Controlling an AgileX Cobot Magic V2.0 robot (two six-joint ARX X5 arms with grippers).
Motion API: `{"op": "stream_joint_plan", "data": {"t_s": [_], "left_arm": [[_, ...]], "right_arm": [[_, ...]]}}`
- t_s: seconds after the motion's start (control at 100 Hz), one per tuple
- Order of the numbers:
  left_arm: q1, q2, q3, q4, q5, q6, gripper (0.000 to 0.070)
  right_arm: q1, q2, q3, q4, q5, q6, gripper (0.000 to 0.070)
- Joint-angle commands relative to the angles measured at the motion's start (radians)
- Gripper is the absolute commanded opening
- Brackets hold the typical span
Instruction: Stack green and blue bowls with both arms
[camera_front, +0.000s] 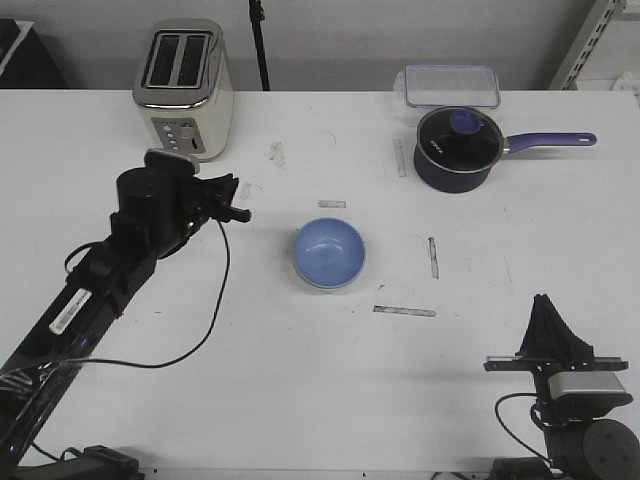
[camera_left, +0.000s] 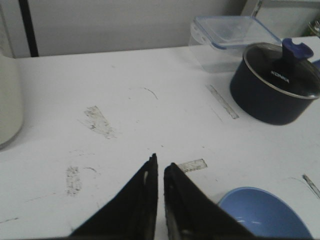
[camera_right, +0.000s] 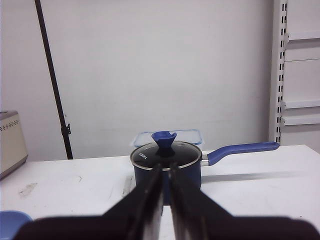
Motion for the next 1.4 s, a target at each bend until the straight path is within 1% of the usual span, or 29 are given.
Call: {"op": "stream_joint_plan", "data": {"t_s": [0.0,0.09,0.19,0.28,0.48,0.67,0.74,0.86,0.94,1.12,1.35,1.39], "left_arm": [[0.023,-0.052,-0.082,0.078,-0.004,0.009,0.0000],[0.065,-0.153,-0.220,0.188,-0.004,0.021,0.0000],[0.120,-0.275,-0.377,0.294,-0.006,0.091,0.0001],[0.169,-0.385,-0.504,0.348,-0.028,0.144,0.0001],[0.257,-0.632,-0.729,0.351,-0.047,0.152,0.0001],[0.269,-0.858,-0.893,0.344,-0.054,0.151,0.0001],[0.269,-0.935,-0.924,0.306,-0.053,0.151,0.0001],[0.270,-1.040,-0.928,0.198,-0.053,0.151,0.0001],[0.270,-1.093,-0.927,0.160,-0.053,0.151,0.0001],[0.270,-1.175,-0.927,0.165,-0.053,0.151,0.0001],[0.264,-1.226,-0.940,0.173,-0.050,0.151,0.0001],[0.259,-1.236,-0.949,0.169,-0.060,0.151,0.0001]], "right_arm": [[0.001,-0.002,0.006,0.011,0.000,0.010,0.0014],[0.001,-0.002,0.006,0.010,0.000,0.010,0.0014],[0.001,-0.002,0.006,0.010,0.000,0.010,0.0014],[0.001,-0.002,0.006,0.011,0.000,0.010,0.0014],[0.001,-0.002,0.006,0.010,0.000,0.010,0.0014],[0.001,-0.002,0.006,0.010,0.000,0.010,0.0014],[0.001,-0.002,0.006,0.010,0.000,0.010,0.0014],[0.001,-0.002,0.006,0.010,0.000,0.010,0.0014],[0.001,-0.002,0.006,0.010,0.000,0.010,0.0014],[0.001,-0.002,0.006,0.010,0.000,0.010,0.0014],[0.001,-0.002,0.006,0.010,0.000,0.010,0.0014],[0.001,-0.002,0.006,0.011,0.000,0.010,0.0014]]}}
